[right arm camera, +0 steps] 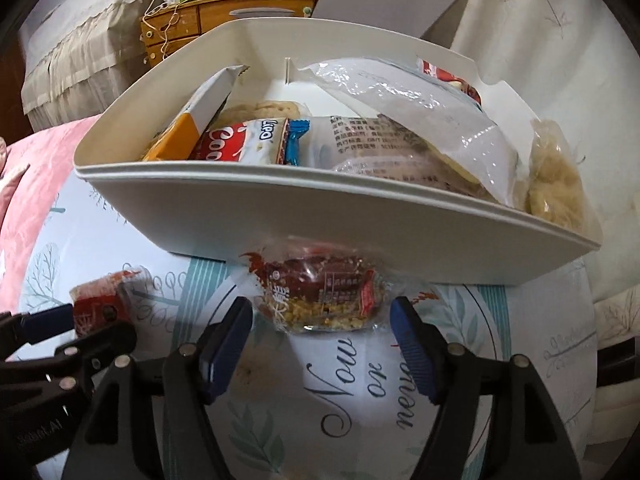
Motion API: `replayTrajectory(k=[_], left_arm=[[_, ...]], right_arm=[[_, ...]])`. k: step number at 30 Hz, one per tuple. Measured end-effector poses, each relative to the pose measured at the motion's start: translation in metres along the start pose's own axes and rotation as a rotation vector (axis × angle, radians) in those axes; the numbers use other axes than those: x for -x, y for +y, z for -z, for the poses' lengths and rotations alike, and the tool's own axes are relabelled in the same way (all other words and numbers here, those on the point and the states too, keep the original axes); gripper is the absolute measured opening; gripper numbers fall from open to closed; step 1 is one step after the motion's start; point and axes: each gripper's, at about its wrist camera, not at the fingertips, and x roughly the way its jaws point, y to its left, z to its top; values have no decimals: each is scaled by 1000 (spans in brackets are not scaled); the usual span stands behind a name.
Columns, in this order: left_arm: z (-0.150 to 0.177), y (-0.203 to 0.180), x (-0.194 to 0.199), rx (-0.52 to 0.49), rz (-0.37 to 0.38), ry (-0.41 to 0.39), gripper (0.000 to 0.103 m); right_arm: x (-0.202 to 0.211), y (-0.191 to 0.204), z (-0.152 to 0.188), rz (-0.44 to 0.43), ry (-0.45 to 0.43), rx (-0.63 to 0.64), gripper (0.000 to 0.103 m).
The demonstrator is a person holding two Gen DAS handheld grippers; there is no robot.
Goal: Organize snacks
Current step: 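Grasp the red candy with the left gripper while the right grasps the nut bar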
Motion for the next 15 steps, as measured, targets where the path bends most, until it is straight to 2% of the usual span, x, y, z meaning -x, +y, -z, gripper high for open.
replayTrajectory(k=[5, 10, 13, 15], left_arm=[[-1, -3, -1, -5, 8, -32, 48], [-1, -9, -3, -21, 7, -58, 48], [0, -13, -3, -34, -6, -58, 47], [0, -20, -3, -65, -21, -66, 47]], right_arm=[[0, 4, 5, -4, -13, 3, 75], [-1, 2, 10, -20, -42, -8, 73], [3, -3, 14, -33, -58, -10, 68], [8, -6, 17, -42, -63, -7, 59]])
